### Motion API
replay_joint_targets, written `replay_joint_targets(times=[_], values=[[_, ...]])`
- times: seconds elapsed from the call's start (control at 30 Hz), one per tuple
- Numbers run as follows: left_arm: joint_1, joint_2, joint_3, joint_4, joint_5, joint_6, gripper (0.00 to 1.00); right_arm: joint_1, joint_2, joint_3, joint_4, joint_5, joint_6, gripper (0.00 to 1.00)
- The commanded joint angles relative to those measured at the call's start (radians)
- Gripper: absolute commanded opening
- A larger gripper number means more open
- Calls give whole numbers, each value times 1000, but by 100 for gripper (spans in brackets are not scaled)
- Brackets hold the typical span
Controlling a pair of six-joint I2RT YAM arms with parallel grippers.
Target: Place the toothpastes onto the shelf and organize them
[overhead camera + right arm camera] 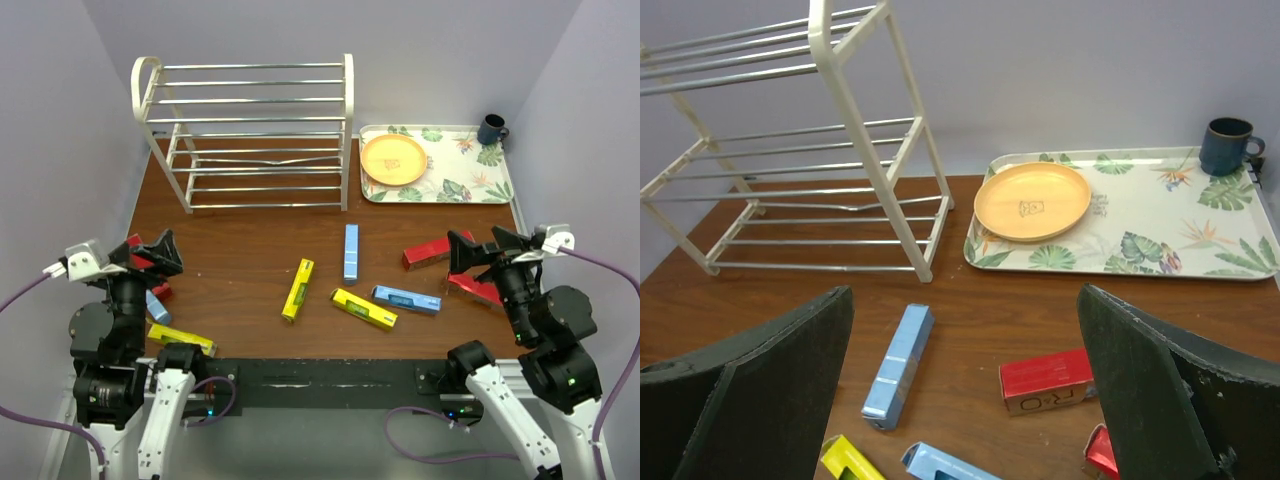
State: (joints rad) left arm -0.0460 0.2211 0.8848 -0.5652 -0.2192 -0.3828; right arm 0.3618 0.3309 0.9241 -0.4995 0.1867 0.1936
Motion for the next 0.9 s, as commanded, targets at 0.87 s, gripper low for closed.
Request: replay_joint_targets(times=[0.87], values=[[18, 615, -339, 139, -307, -380, 95, 118, -124, -169, 35, -145, 9, 99]])
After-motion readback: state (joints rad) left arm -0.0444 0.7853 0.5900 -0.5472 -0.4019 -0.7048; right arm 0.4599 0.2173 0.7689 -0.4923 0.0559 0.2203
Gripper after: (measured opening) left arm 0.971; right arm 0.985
